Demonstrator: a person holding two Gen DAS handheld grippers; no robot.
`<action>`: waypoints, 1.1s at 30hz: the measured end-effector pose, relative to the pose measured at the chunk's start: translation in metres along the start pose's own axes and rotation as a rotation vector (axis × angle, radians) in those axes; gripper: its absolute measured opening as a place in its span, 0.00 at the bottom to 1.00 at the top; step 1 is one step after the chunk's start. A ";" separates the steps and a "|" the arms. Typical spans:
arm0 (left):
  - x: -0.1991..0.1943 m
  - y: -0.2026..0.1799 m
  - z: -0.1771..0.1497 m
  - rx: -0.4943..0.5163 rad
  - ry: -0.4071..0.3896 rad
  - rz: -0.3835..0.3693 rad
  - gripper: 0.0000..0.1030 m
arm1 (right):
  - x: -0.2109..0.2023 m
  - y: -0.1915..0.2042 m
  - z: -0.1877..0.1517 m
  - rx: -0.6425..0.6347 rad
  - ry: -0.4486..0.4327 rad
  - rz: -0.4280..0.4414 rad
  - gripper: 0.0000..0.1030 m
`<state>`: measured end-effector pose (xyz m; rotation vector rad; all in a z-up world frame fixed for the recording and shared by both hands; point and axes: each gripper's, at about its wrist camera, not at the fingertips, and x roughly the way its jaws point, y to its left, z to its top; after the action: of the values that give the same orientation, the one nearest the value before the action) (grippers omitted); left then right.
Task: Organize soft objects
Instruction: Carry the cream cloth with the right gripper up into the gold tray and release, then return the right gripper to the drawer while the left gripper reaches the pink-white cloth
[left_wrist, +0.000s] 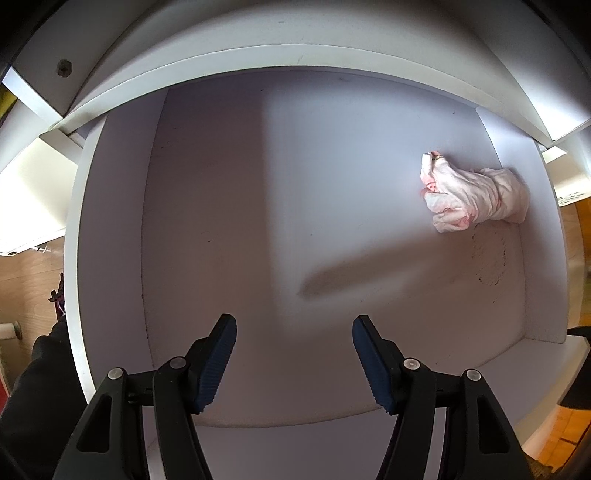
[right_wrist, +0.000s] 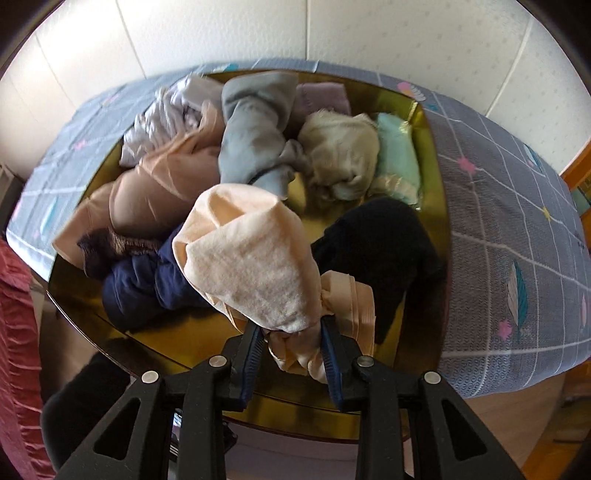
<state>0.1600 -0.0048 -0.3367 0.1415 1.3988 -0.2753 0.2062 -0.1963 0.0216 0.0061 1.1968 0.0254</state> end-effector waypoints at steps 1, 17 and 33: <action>0.000 0.001 -0.001 0.000 -0.001 0.000 0.64 | 0.011 -0.003 0.008 -0.002 0.004 -0.004 0.32; -0.007 0.001 -0.004 0.018 -0.020 0.014 0.69 | -0.030 -0.034 -0.023 0.104 -0.158 0.098 0.42; -0.029 -0.025 -0.010 0.148 -0.147 0.006 0.69 | 0.012 -0.085 -0.172 0.219 -0.075 0.067 0.43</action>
<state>0.1393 -0.0227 -0.3084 0.2429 1.2314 -0.3775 0.0521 -0.2820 -0.0539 0.2374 1.1187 -0.0474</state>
